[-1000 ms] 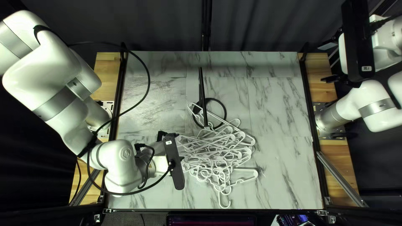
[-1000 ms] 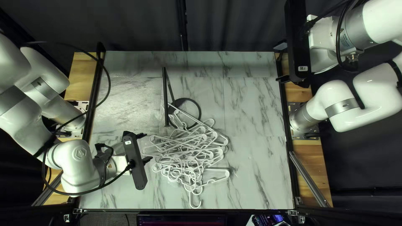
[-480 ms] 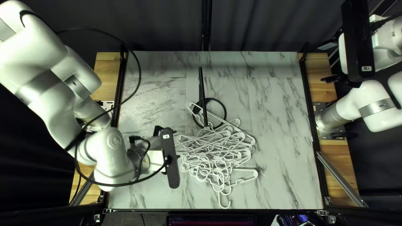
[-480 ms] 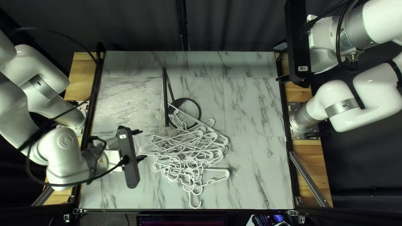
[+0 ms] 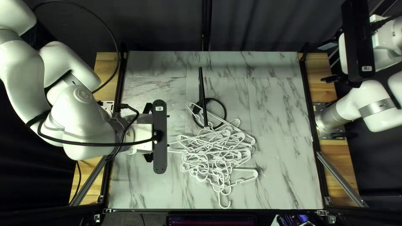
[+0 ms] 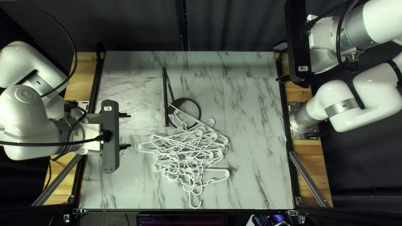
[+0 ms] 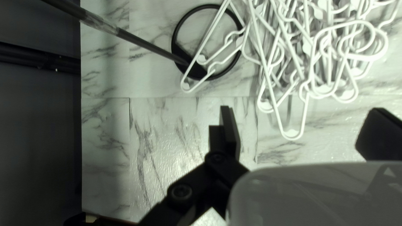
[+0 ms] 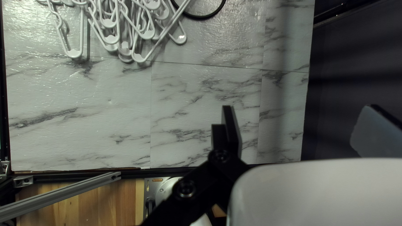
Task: Remove hangers from rack and place onto table
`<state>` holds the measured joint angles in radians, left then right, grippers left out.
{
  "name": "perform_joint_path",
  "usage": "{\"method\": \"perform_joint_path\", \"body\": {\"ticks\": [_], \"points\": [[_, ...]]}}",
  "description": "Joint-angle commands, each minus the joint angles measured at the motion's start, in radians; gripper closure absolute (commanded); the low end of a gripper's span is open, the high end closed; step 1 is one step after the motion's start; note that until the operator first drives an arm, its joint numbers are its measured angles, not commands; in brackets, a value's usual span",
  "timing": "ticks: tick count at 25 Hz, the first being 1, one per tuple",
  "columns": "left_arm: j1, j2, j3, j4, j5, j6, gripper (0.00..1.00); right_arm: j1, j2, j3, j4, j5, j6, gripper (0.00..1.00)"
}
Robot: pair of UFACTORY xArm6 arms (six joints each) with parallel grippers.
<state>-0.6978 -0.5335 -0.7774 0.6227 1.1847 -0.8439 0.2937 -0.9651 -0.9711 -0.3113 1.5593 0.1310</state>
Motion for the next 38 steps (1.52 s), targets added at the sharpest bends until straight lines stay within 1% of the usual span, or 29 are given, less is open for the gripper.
{"method": "perform_joint_path", "body": {"ticks": [1,3,4,5,7,9,10,11,12,13,15,16,18,20,23,32,33,34,35,37,38], "points": [[0.0,0.0,0.0,0.0,0.0,0.0,0.0,0.0,0.0,0.0,0.0,0.0,0.0,0.0],[-0.003,-0.019,0.0,-0.005,0.017,-0.001,0.0,0.0,0.0,0.0,0.0,0.0,0.0,0.0],[0.003,-0.056,-0.01,-0.003,0.045,0.017,0.0,0.0,0.0,0.0,0.0,0.0,0.0,0.0],[0.029,-0.116,-0.012,-0.015,0.059,0.06,0.0,0.0,0.0,0.0,0.0,0.0,0.0,0.0],[0.074,-0.195,-0.007,-0.042,0.058,0.121,0.0,0.0,0.0,0.0,0.0,0.0,0.0,0.0],[0.179,-0.306,0.006,-0.123,0.022,0.243,0.0,0.0,0.0,0.0,0.0,0.0,0.0,0.0],[0.216,-0.333,0.009,-0.155,0.01,0.281,0.0,0.0,0.0,0.0,0.0,0.0,0.0,0.0],[0.29,-0.389,0.013,-0.229,-0.007,0.36,0.0,0.0,0.0,0.0,0.0,0.0,0.0,0.0],[0.321,-0.412,0.014,-0.26,-0.011,0.389,0.0,0.0,0.0,0.0,0.0,0.0,0.0,0.0],[0.372,-0.454,0.01,-0.317,-0.007,0.436,0.0,0.0,0.0,0.0,0.0,0.0,0.0,0.0],[0.405,-0.496,0.003,-0.358,0.007,0.458,0.0,0.0,0.0,0.0,0.0,0.0,0.0,0.0],[0.416,-0.526,-0.008,-0.378,0.033,0.463,0.0,0.0,0.0,0.0,0.0,0.0,0.0,0.0],[0.409,-0.553,-0.026,-0.386,0.068,0.446,0.0,0.0,0.0,0.0,0.0,0.0,0.0,0.0],[0.375,-0.553,-0.049,-0.373,0.097,0.412,0.0,0.0,0.0,0.0,0.0,0.0,0.0,0.0],[0.287,-0.515,-0.079,-0.317,0.123,0.334,0.0,0.0,0.0,0.0,0.0,0.0,0.0,0.0],[0.287,-0.515,-0.079,-0.317,0.123,0.334,0.0,0.0,0.0,0.0,0.0,0.0,0.0,0.0],[0.307,-0.528,-0.074,-0.338,0.122,0.353,0.0,0.0,0.0,0.0,0.0,0.0,0.0,0.0],[0.351,-0.538,-0.079,-0.363,0.117,0.406,0.0,0.0,0.0,0.0,0.0,0.0,0.0,0.0],[0.407,-0.541,-0.096,-0.399,0.119,0.476,0.0,0.0,0.0,0.0,0.0,0.0,0.0,0.0],[0.474,-0.531,-0.128,-0.444,0.128,0.566,0.0,0.0,0.0,0.0,0.0,0.0,0.0,0.0],[0.514,-0.515,-0.159,-0.475,0.145,0.627,0.0,0.0,0.0,0.0,0.0,0.0,0.0,0.0]]}}
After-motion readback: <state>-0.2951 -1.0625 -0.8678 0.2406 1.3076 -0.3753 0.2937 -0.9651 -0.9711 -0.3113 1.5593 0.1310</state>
